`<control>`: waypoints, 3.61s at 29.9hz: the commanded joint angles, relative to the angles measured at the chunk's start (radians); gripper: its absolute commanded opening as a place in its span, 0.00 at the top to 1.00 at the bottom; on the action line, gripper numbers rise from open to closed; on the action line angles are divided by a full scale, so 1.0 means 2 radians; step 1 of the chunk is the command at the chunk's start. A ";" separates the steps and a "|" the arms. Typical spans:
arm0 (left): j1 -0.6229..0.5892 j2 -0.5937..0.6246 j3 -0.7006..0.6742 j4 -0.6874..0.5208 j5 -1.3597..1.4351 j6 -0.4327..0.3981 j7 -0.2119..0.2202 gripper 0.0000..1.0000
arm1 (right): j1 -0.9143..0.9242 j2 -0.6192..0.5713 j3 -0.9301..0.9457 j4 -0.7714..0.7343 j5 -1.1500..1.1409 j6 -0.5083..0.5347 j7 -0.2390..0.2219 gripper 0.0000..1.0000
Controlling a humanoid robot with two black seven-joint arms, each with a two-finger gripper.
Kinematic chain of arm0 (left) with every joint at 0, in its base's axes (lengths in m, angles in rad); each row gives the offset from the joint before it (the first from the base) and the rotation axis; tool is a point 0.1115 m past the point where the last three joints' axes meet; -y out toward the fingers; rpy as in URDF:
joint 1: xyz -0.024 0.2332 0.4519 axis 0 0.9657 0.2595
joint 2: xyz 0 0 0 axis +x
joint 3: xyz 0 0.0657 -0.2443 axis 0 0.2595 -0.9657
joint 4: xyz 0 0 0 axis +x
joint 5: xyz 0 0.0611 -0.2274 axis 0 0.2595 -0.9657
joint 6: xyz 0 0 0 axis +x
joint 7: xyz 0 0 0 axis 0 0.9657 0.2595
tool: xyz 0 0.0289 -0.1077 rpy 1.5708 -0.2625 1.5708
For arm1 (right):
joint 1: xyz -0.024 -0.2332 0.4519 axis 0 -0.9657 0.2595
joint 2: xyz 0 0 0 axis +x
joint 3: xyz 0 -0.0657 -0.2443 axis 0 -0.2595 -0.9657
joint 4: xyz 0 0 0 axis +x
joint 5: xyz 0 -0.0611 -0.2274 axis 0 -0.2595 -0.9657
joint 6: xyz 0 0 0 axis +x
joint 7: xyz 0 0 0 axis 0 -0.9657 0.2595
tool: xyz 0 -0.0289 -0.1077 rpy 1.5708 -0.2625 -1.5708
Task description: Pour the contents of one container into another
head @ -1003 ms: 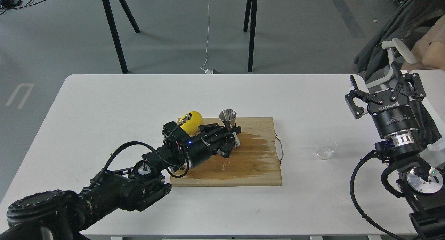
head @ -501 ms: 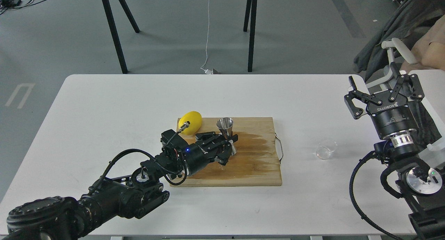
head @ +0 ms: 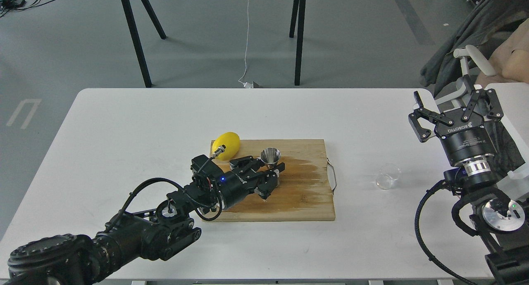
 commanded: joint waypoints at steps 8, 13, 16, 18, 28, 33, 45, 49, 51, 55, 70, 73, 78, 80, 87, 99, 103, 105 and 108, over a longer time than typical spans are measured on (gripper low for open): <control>0.017 0.000 0.002 -0.003 0.000 0.000 0.000 0.04 | -0.001 0.001 -0.001 0.000 0.000 0.000 0.000 0.01; 0.022 0.000 0.002 -0.003 0.000 0.000 0.000 0.01 | -0.002 0.001 -0.001 0.000 0.000 0.000 0.000 0.01; 0.023 0.000 0.001 -0.003 -0.001 0.000 0.000 0.01 | -0.002 0.001 -0.001 0.000 0.000 0.000 0.000 0.01; 0.024 0.000 0.000 -0.004 -0.002 0.000 0.000 0.01 | -0.002 0.001 -0.001 0.000 0.000 0.000 0.000 0.01; 0.040 0.048 -0.005 -0.016 -0.008 0.000 0.000 0.01 | -0.001 0.002 -0.002 0.000 0.000 0.000 0.000 0.01; 0.052 0.088 -0.005 -0.040 -0.034 0.000 0.000 0.01 | 0.000 0.002 -0.002 0.000 0.000 0.000 0.000 0.01; 0.076 0.290 -0.011 -0.298 -0.239 0.000 0.000 0.02 | 0.000 0.001 -0.009 -0.001 0.000 0.000 -0.004 0.01; 0.074 0.346 -0.044 -0.343 -0.390 -0.064 0.000 0.02 | -0.001 0.000 -0.025 0.000 0.002 0.000 -0.027 0.01; 0.074 0.369 -0.075 -0.343 -0.458 -0.177 0.000 0.02 | -0.001 0.000 -0.024 -0.001 0.002 0.000 -0.050 0.01; 0.073 0.404 -0.140 -0.320 -0.602 -0.431 0.000 0.02 | -0.001 0.001 -0.021 0.001 0.037 0.000 -0.063 0.01; 0.072 0.402 -0.190 -0.207 -0.910 -0.489 0.000 0.01 | -0.182 -0.059 -0.011 0.130 0.201 -0.154 -0.084 0.01; 0.074 0.397 -0.190 -0.207 -0.928 -0.489 0.000 0.01 | -0.211 -0.062 -0.010 0.147 0.201 -0.190 -0.084 0.01; 0.077 0.393 -0.189 -0.207 -0.941 -0.489 0.000 0.01 | -0.210 -0.056 -0.016 0.143 0.199 -0.221 -0.084 0.01; 0.077 0.391 -0.189 -0.207 -0.940 -0.489 0.000 0.01 | -0.205 -0.055 -0.017 0.140 0.198 -0.234 -0.085 0.01; 0.077 0.392 -0.189 -0.207 -0.941 -0.489 0.000 0.01 | -0.152 -0.035 -0.031 0.073 0.197 -0.263 -0.100 0.01; 0.078 0.386 -0.185 -0.197 -0.940 -0.489 0.000 0.01 | -0.087 -0.009 -0.070 0.007 0.195 -0.273 -0.102 0.01; 0.078 0.386 -0.185 -0.197 -0.940 -0.489 0.000 0.01 | -0.077 0.000 -0.070 -0.005 0.193 -0.280 -0.103 0.01; 0.079 0.386 -0.185 -0.197 -0.940 -0.489 0.000 0.01 | -0.074 0.005 -0.070 -0.007 0.193 -0.282 -0.102 0.01; 0.079 0.386 -0.185 -0.196 -0.940 -0.489 0.000 0.01 | -0.067 0.012 -0.070 -0.015 0.193 -0.282 -0.103 0.01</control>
